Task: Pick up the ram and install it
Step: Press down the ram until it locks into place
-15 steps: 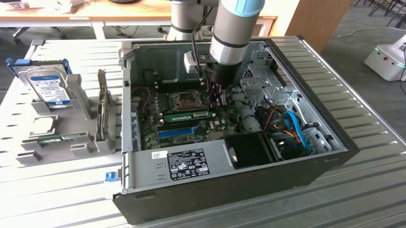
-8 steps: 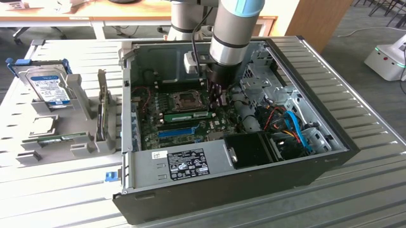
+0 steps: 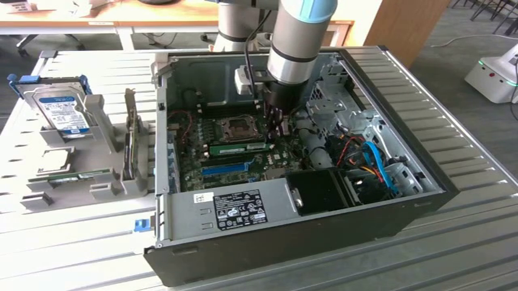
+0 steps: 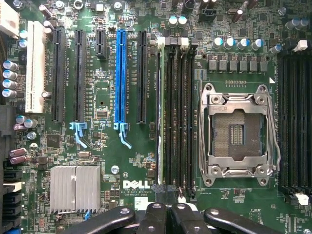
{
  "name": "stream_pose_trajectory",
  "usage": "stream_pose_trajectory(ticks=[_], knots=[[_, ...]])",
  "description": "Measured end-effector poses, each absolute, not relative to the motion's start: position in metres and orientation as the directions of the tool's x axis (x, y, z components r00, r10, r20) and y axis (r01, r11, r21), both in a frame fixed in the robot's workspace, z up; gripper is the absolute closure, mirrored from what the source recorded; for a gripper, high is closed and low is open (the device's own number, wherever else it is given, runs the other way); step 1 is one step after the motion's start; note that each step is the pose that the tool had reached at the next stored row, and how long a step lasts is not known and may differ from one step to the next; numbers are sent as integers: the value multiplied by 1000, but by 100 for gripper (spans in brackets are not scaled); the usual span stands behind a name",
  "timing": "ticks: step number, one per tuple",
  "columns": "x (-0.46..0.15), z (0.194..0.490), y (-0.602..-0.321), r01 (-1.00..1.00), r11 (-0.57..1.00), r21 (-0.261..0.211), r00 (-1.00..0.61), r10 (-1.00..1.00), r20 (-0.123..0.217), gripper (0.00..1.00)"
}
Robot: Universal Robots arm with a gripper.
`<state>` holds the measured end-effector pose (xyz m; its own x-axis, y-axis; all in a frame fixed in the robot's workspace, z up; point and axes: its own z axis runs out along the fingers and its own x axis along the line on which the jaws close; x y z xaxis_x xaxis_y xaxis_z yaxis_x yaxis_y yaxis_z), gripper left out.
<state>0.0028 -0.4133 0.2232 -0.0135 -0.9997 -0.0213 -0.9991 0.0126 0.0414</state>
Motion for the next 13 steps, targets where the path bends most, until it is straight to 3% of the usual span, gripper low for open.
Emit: stream_pose_trajectory(ticks=[13], knots=[[3,223,-413,-999,13,41,-13,-1000,-21,89]])
